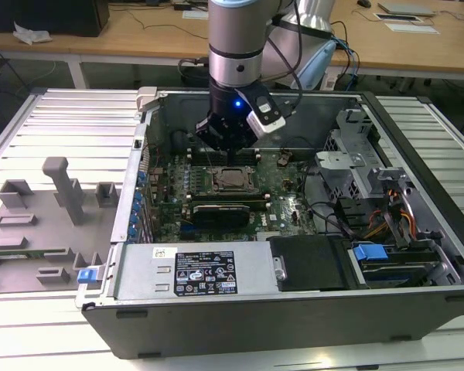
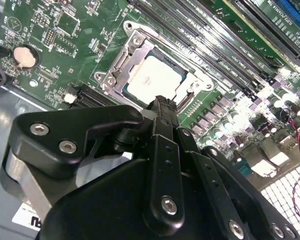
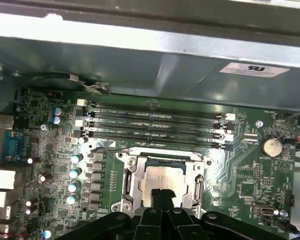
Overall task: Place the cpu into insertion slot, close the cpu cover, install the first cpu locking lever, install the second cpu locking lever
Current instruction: 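Close the cpu cover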
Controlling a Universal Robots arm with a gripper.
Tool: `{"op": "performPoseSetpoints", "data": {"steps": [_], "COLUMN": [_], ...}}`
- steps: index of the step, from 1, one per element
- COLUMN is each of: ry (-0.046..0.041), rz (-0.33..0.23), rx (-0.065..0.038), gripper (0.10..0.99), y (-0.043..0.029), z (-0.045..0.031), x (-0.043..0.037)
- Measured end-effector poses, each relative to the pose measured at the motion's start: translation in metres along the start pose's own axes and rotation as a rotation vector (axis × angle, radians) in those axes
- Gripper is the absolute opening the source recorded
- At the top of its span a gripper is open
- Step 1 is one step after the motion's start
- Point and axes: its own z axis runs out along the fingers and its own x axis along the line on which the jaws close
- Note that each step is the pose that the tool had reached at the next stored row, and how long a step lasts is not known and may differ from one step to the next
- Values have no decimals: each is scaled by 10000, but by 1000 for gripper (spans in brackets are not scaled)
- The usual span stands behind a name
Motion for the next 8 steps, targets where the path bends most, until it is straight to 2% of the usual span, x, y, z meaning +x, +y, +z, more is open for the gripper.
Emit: {"op": "performPoseSetpoints", "data": {"steps": [1,4,8], "ry": [1,2,1], "rz": [-10,-10,-10], "rx": [2,1,1], "gripper": [106,106,106], "y": [-5,-4,-3], "z": [1,-37,-45], "x": [-48,-52,-53]}}
